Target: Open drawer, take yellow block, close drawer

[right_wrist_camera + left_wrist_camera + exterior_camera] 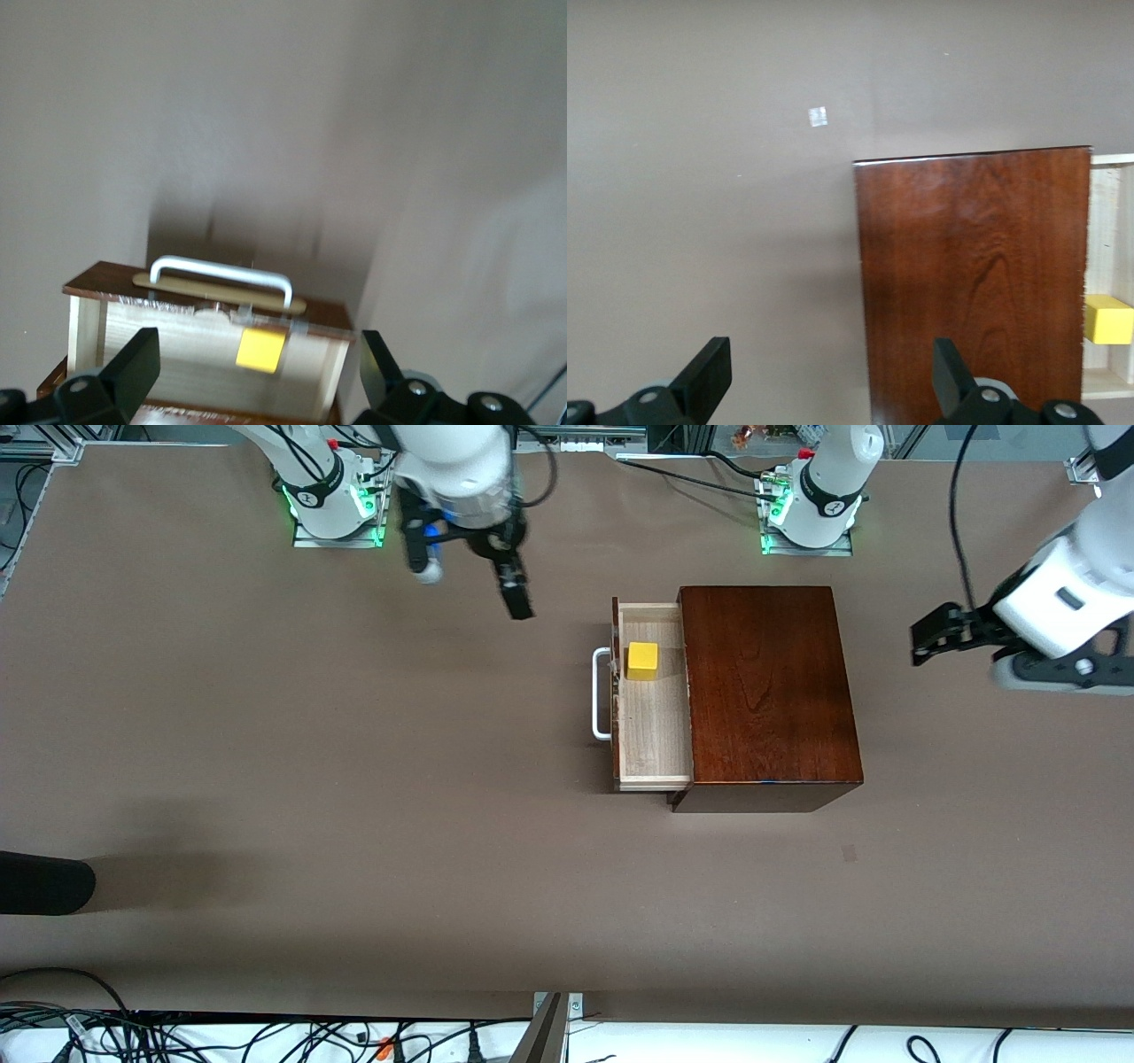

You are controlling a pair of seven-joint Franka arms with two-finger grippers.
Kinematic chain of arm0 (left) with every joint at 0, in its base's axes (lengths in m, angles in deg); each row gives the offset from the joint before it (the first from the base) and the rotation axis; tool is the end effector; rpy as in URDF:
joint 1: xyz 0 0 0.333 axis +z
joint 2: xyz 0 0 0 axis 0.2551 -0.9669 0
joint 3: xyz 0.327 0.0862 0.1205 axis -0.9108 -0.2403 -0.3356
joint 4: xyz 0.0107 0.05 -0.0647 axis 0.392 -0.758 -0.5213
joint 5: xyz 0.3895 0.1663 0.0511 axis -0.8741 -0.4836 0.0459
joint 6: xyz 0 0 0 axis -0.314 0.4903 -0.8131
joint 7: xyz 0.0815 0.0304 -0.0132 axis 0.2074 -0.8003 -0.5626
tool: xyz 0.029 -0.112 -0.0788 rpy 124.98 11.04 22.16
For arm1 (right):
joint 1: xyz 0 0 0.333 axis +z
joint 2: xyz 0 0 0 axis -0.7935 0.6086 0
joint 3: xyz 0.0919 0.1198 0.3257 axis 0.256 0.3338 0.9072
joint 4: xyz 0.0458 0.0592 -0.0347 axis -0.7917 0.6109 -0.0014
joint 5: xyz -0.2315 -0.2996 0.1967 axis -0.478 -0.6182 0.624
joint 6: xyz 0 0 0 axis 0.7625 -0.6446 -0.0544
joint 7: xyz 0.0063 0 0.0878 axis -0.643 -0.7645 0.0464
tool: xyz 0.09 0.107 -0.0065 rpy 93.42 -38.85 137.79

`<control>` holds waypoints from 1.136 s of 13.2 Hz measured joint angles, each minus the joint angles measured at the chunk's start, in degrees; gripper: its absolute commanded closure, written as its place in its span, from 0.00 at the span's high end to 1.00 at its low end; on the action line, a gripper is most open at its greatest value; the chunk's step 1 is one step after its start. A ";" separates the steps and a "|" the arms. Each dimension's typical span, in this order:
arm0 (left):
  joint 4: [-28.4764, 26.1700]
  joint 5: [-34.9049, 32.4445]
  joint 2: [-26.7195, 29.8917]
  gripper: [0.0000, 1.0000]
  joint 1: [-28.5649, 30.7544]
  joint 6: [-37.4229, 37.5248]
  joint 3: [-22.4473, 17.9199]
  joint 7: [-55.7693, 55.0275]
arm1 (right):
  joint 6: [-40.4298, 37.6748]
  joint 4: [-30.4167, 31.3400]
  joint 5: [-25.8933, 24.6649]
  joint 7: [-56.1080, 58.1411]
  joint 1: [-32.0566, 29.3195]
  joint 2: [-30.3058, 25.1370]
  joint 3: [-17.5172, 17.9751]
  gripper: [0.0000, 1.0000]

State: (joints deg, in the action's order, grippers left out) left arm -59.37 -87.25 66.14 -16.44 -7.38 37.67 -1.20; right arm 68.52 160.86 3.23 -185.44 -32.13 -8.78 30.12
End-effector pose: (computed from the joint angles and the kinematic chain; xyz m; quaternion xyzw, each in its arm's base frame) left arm 0.6055 -0.0558 0.6244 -0.9996 0.0133 0.0239 0.0110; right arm 0.4772 0.5067 0.5476 -0.7516 0.6547 0.0621 0.0512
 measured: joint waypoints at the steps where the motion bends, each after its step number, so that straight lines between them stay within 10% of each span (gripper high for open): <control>1: -2.16 0.01 1.33 1.00 -0.02 -1.73 -0.94 0.02 | 0.95 -1.58 -1.27 -4.49 1.79 2.52 -0.03 1.00; 7: -8.80 0.01 4.72 1.00 -0.01 -5.74 -3.22 0.77 | 10.62 -7.37 -9.81 -25.02 10.94 15.17 -0.47 1.00; 15: -8.80 0.01 4.91 1.00 -0.13 -5.26 -2.98 2.32 | 15.21 -14.43 -13.76 -25.50 20.61 27.09 -8.23 1.00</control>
State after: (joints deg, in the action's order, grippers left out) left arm -68.17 -87.24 71.04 -16.57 -12.64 34.69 1.12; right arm 83.73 146.43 -10.53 -210.94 -11.52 18.30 21.89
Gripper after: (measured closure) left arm 0.000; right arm 0.000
